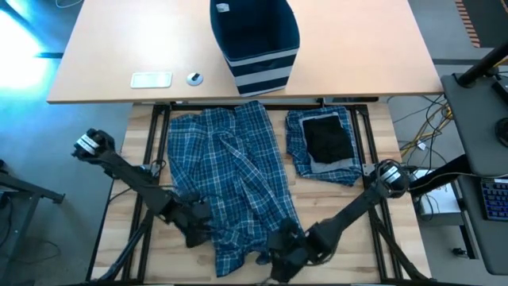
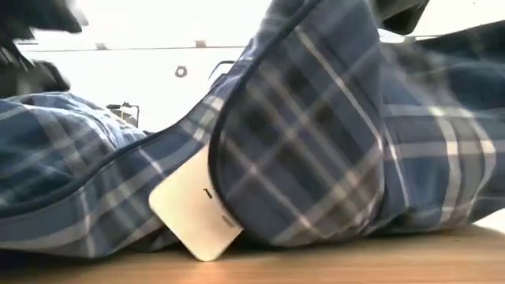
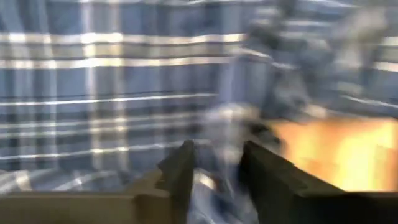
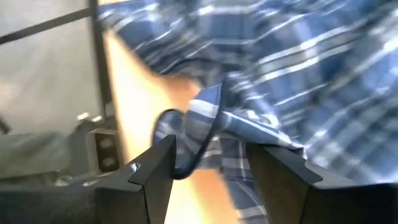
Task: Fold Laundry from Bin
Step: Fold the blue patterned long sleeve
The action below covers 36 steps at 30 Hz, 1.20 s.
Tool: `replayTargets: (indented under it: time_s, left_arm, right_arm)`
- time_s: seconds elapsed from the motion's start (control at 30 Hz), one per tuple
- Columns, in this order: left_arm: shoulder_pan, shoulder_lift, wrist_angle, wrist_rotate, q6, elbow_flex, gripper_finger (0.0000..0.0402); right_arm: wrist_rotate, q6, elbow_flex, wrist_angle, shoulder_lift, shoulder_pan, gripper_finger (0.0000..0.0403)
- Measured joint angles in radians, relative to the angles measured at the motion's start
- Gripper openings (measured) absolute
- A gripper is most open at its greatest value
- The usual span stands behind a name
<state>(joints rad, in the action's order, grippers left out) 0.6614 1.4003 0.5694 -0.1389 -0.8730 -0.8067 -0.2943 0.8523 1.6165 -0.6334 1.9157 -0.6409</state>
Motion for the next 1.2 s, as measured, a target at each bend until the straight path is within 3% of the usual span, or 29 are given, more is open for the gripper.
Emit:
replayTargets:
  time_s: [0.1,0.2,0.43,0.53,0.67,0.73,0.87,1.0,1.2]
  left_arm:
    - [0.093,-0.072,0.000,-0.044,-0.011,-0.042,0.0163]
    - [0.208,-0.094,-0.001,-0.161,-0.038,-0.089,0.0191]
    - [0.350,0.002,-0.073,-0.324,-0.209,-0.140,0.0204]
    - [0.366,0.032,-0.157,-0.325,-0.240,-0.133,0.0196]
    - [0.372,0.083,-0.232,-0.317,-0.255,-0.122,0.0187]
    - [0.375,0.118,-0.245,-0.303,-0.263,-0.124,0.0185]
    - [0.379,0.188,-0.274,-0.287,-0.300,-0.134,0.0192]
    - [0.378,0.246,-0.355,-0.261,-0.322,-0.135,0.0209]
    - [0.387,0.258,-0.370,-0.273,-0.368,-0.141,0.0224]
  right_arm:
    - [-0.001,0.004,0.000,-0.060,-0.013,0.012,0.0194]
    - [0.006,0.011,0.000,-0.079,-0.015,0.012,0.0194]
    - [0.004,0.163,0.000,-0.076,-0.016,0.021,0.0187]
    - [0.005,0.259,0.000,-0.075,-0.016,0.019,0.0154]
    - [0.047,0.333,0.000,-0.073,-0.016,0.020,0.0065]
    - [0.102,0.353,0.000,-0.073,-0.018,0.020,0.0024]
    - [0.329,0.394,0.000,-0.074,-0.033,0.020,0.0011]
    - [0.501,0.375,0.000,-0.111,-0.036,-0.001,0.0010]
    - [0.592,0.381,0.000,-0.299,-0.036,-0.051,0.0049]
